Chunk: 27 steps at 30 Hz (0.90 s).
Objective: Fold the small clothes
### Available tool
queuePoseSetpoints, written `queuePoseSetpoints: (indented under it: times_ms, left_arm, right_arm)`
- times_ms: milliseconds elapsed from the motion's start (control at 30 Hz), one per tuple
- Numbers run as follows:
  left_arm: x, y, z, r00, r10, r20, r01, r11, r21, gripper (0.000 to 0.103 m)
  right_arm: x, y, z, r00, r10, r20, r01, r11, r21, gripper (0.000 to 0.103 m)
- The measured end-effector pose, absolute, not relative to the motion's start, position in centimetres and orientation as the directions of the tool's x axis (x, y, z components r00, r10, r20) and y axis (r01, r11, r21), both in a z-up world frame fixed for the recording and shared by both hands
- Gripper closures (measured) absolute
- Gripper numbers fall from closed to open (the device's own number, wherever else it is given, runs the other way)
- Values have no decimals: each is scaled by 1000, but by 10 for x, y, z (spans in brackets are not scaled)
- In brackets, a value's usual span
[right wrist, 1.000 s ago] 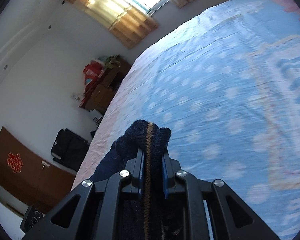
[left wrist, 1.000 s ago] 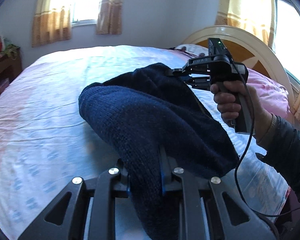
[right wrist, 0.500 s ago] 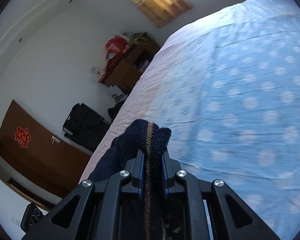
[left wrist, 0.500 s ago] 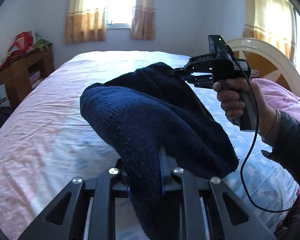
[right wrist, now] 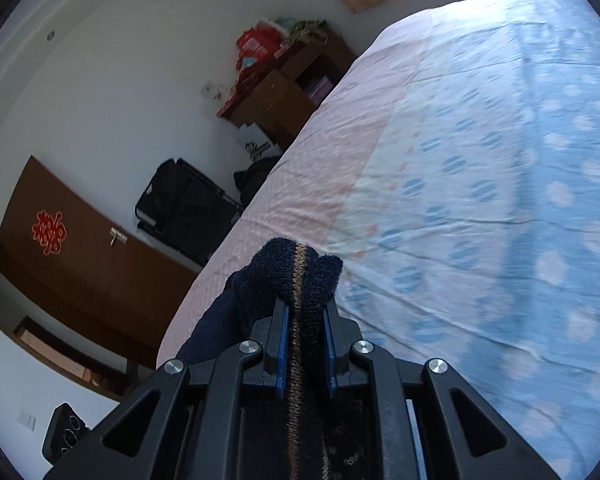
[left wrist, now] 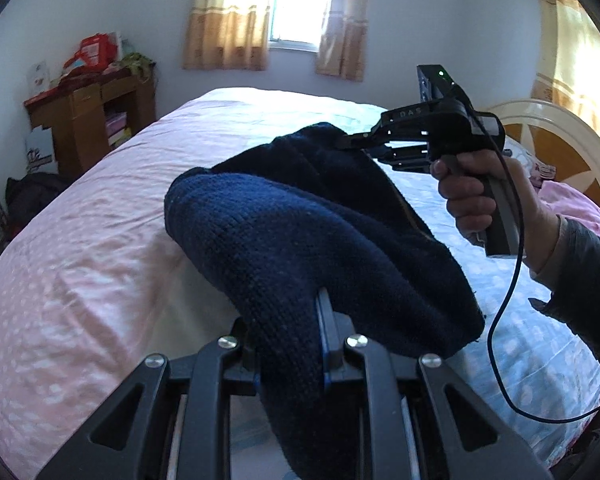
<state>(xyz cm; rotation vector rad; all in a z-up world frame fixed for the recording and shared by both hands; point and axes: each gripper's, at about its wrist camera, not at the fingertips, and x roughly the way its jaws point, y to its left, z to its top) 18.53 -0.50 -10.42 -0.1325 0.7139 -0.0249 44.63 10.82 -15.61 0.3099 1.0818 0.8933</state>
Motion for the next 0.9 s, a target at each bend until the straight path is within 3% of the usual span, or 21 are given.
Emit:
queuePoseSetpoints:
  times_ms: [467, 533, 767, 833, 900]
  left_arm:
    - [176, -18, -147, 694, 21, -720, -100, 993, -68, 78]
    - [175, -16, -151, 682, 30, -730, -124, 989, -76, 67]
    - [170, -3, -131, 704, 18, -710, -149, 981, -124, 57]
    - [166, 1, -128, 729, 38, -683, -166, 978, -123, 43]
    - [160, 3, -120, 760, 80, -645, -187, 977, -100, 34]
  right_arm:
    - [472, 135, -218, 136, 617, -775, -444, 738, 509, 88]
    - [473, 130, -226, 126, 617, -777, -426, 741, 519, 86]
    - [431, 99, -195, 142, 638, -757, -486, 711, 509, 77]
    - [407, 84, -182, 127, 652, -748, -521, 685, 509, 76]
    - [378, 68, -174, 95, 667, -739, -549, 654, 520, 62]
